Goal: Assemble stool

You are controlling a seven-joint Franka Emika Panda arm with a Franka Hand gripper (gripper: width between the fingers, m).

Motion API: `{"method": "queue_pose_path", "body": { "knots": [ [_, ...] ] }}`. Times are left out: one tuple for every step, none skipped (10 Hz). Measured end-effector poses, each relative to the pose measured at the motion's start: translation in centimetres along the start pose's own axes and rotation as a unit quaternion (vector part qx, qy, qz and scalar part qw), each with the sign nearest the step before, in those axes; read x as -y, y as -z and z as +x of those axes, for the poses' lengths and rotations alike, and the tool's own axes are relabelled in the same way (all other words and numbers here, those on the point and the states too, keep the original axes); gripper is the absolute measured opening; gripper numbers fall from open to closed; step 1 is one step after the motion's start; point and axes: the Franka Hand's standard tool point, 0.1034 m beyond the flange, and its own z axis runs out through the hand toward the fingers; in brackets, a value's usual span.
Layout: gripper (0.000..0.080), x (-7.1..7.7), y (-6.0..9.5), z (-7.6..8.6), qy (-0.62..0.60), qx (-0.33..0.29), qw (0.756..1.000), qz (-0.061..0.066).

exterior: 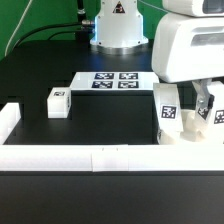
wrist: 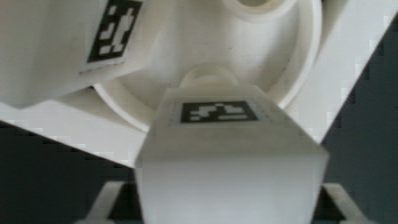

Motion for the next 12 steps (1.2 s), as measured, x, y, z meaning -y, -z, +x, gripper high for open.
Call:
{"method": "queue_pose_path", "body": {
  "knots": [
    [0.0339,-0.2,-0.1,0.3,-0.073,-0.005,0.997,0.008],
    [0.034,-0.1,-0.1,0.4,-0.129,-0.006,0.992,0.003],
    [0.034,-0.1,-0.1,0.4,-0.162,-0.007,0.987,0.001],
    [0.034,-0.3,-0.1,0.5,-0.206,-0.009,0.979,0.001],
    [0.034,-0.5,-0.1,0.4,-0.235,-0.009,0.972,0.0],
    [0.034,-0.6,-0.1,0.4,-0.265,-0.008,0.964,0.0],
    [0.034,-0.7,-0.1,0.4,-0.301,-0.008,0.954,0.0],
    [0.034,-1.0,-0.1,0.3,-0.35,-0.01,0.937,0.004],
    [0.034,-1.5,-0.1,0.2,-0.414,-0.016,0.91,0.01],
    [0.034,-1.7,-0.1,0.1,-0.478,-0.016,0.878,0.013],
    [0.034,-1.7,-0.1,-0.1,-0.537,-0.015,0.843,0.012],
    [0.0342,-1.7,-0.1,-0.3,-0.598,-0.017,0.802,0.014]
  ]
}}
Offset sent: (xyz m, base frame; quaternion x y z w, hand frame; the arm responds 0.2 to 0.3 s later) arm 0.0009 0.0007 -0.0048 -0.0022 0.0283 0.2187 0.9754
